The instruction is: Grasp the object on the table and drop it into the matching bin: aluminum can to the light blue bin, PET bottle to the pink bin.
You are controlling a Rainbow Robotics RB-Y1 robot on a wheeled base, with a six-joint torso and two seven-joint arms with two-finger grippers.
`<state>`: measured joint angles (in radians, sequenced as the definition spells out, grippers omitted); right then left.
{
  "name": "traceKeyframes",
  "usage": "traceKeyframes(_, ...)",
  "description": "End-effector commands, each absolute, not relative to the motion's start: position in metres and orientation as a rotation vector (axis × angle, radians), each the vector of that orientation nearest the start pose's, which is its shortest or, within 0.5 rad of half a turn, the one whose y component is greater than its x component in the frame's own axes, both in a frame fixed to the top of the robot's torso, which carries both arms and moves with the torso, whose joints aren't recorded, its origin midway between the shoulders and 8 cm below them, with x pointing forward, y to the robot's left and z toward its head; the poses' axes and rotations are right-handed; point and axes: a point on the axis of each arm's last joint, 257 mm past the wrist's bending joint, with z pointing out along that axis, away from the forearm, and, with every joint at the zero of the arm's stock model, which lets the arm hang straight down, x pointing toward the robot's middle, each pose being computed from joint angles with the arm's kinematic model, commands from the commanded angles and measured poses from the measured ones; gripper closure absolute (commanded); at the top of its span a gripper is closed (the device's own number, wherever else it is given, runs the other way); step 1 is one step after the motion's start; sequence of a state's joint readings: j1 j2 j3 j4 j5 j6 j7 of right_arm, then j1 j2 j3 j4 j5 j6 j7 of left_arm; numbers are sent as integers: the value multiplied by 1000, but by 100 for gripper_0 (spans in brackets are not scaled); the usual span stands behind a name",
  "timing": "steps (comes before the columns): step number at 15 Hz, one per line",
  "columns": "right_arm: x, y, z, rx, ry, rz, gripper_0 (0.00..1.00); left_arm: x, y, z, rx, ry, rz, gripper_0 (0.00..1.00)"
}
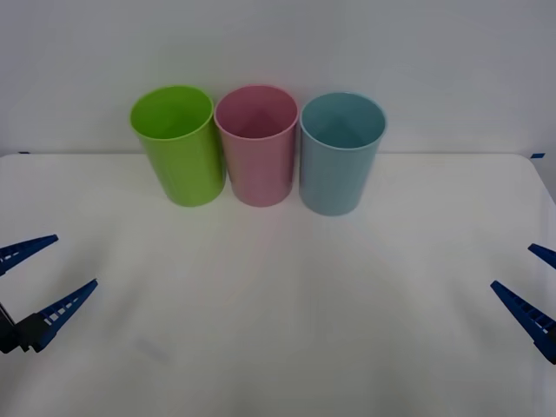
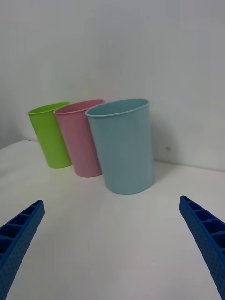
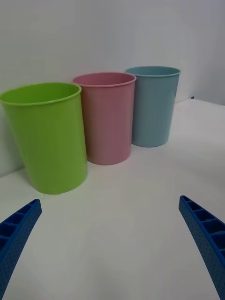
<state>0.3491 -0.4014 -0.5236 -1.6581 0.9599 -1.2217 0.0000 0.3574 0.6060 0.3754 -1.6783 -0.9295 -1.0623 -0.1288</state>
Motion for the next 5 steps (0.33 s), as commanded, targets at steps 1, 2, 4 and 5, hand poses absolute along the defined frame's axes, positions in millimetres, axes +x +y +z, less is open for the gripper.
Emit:
traceKeyframes(1, 342, -330, -169, -465, 1441, 567, 0, 362, 330, -177, 657, 1506, -439, 0)
traceKeyframes(2, 342, -330, -169, -465, 1441, 567, 0, 361, 330, -177, 655, 1508, -440, 0)
traceKeyframes(4, 342, -330, -169, -465, 1441, 567, 0, 361, 330, -177, 655, 1508, -440, 0)
traceKeyframes(5, 342, -330, -169, -465, 1441, 567, 0, 361, 330, -177, 655, 1508, -440, 0)
